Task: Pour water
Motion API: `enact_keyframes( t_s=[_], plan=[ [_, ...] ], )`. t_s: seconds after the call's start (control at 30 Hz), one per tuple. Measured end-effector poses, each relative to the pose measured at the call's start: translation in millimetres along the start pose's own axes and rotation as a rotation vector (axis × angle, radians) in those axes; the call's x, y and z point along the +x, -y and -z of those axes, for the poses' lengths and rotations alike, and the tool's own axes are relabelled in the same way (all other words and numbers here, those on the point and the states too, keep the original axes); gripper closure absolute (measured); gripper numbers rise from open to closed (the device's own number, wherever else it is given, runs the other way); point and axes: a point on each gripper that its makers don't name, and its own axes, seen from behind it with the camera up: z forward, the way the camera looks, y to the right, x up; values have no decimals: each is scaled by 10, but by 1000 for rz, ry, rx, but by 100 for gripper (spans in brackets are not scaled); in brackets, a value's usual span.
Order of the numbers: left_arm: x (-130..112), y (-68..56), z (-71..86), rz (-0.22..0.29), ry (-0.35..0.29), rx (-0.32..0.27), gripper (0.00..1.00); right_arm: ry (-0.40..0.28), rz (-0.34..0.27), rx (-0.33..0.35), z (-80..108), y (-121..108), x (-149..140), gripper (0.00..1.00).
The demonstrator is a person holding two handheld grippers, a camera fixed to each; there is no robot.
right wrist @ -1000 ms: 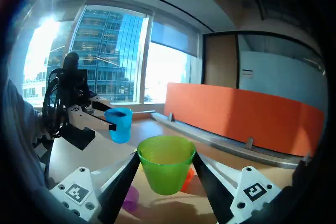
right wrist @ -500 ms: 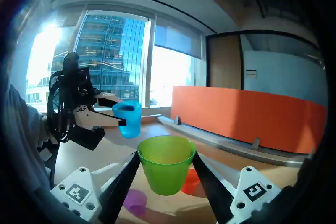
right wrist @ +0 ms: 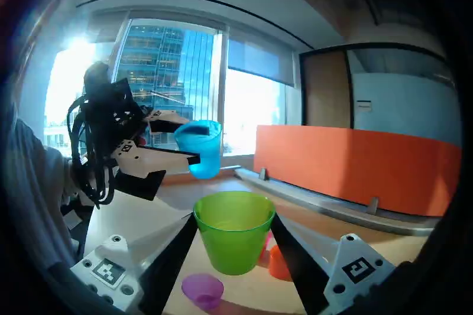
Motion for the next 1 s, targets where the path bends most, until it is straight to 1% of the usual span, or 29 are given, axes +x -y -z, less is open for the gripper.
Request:
enact_keyframes(
  t_s=[0.17, 0.4, 0.8, 1.0],
  plan=[
    [94, 46, -11, -77, -4, 14, 15, -4, -5, 22, -39, 83, -5, 8],
    [242, 53, -13, -194, -14, 30, 15, -4, -4, 51, -111, 191, -19, 8],
    [483, 106, -34, -347, -35, 48, 15, 0, -10, 96, -236, 357, -79, 8],
    [592, 126, -57, -411, -44, 52, 15, 5, -11, 116, -293, 441, -110, 8]
  ],
)
